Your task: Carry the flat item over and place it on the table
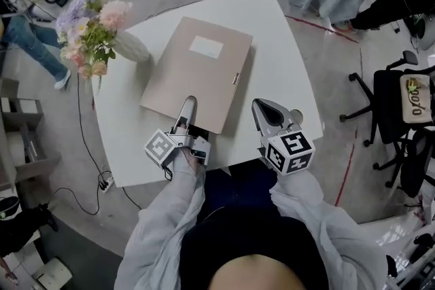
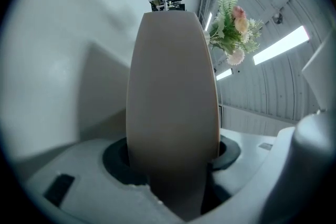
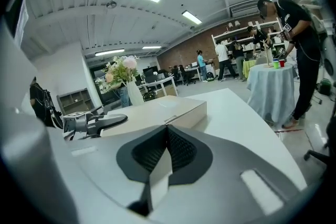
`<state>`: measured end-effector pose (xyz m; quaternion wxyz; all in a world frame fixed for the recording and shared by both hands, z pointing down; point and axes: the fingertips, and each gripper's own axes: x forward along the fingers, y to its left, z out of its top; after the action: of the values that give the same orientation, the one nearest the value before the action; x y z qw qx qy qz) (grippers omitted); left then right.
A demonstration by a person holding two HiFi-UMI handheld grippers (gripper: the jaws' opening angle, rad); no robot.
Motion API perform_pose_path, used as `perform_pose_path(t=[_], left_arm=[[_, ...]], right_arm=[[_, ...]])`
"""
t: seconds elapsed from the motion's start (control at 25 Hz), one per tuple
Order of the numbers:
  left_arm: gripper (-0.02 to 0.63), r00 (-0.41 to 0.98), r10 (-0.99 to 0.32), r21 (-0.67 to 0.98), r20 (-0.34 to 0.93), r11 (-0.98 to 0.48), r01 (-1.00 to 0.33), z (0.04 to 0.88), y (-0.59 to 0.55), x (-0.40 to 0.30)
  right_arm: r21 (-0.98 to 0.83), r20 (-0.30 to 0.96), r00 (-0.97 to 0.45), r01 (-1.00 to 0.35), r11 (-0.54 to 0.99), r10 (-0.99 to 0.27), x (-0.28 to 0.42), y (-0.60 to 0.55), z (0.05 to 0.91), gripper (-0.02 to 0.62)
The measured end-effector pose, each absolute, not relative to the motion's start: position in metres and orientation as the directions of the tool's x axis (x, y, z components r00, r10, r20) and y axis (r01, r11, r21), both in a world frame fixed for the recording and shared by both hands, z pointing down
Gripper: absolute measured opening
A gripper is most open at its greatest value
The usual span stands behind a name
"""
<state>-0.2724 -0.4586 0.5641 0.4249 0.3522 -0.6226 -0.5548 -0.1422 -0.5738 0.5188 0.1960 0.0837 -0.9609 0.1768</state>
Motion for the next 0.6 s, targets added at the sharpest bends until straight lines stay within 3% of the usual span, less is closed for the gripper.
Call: perform_pose_path(t=[0.28,0.44,0.52,0.6], left_arm=[[0.279,-0.364,-0.916,0.985,0.168,0.14,0.103,0.572,-0.466,-0.28],[0.297,-0.357,-0.901,0.968,0.247,0.213,0.133,0.581,-0.463,-0.282],[0.331,-0.337,-0.884,0.946,0.324,0.288,0.151,0.592,-0.459,-0.28],[0.413,-0.28,-0.859,0.901,0.428,0.385,0.198,0.603,-0.454,-0.274]], right_arm=[[-0.333,0.419,-0.907,-0.199,0.922,-0.045,-0.162,-0.586,0.531,0.012],[-0.332,0.408,-0.913,-0.169,0.928,-0.02,-0.171,-0.586,0.528,0.012],[-0.334,0.401,-0.916,-0.162,0.929,-0.015,-0.174,-0.587,0.528,0.012],[-0.336,0.391,-0.92,-0.154,0.929,-0.011,-0.177,-0.586,0.526,0.012]])
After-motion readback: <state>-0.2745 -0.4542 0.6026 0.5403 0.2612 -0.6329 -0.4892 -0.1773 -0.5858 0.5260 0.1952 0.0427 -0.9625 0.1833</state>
